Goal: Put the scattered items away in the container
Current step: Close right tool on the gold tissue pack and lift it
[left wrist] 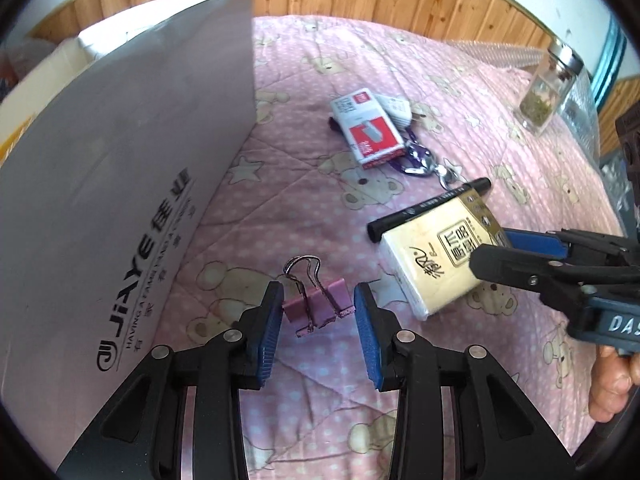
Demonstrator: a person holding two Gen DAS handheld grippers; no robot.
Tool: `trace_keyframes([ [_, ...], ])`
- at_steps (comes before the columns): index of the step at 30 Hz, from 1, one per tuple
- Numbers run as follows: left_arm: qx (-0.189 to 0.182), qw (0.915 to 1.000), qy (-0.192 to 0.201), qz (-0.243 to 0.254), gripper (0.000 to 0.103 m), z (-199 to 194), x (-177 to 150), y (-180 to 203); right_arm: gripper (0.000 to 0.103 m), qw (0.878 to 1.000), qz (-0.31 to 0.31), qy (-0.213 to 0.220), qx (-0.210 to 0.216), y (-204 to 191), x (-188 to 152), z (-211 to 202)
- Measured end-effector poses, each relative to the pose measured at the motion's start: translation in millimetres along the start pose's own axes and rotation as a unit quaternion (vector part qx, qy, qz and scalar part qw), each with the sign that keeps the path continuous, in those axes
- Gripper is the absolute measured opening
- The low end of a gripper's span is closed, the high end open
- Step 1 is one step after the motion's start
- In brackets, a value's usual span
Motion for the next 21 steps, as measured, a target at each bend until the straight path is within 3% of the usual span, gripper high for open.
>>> trace_keyframes([
  [4,-0.01,1.0,0.0,-0.001,0.037,12.9,-4.0,0.9,0.047,0.998,0.025,-0.017,0.047,-5.9,-2.1,5.9],
  [6,-0.014,0.9999,0.004,0.006,0.037,9.9,-5.1,-2.1,0.049,0.994,0.05,-0.04,0.091,-9.9,-6.5,14.6],
  [14,-0.04,0.9991,0.015,-0.004,0.037,4.0,-10.6,-16.6,0.078,0.988,0.113,-0.024,0.105,-7.2,-4.6,31.8],
  [17,-0.06,0.998,0.018,0.006,0.037,5.9,-13.5,-3.1,0.079,0.991,0.116,-0.006,0.064,-9.5,-1.1,34.0],
  [21,-0.066,0.9976,0.019,0.008,0.037,10.0,-9.8,7.7,0.083,1.0,0.018,-0.011,-0.011,-38.7,1.8,42.3],
])
Point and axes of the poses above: each gripper's, at about its wrist camera, not at the fingertips, and z roughly the way its jaws point, y to its right, x to its top, the point moved 1 cm from there along z, roughly the way its jaws point, and after that the axes turned 13 degrees about y, right-handed, at the moved point
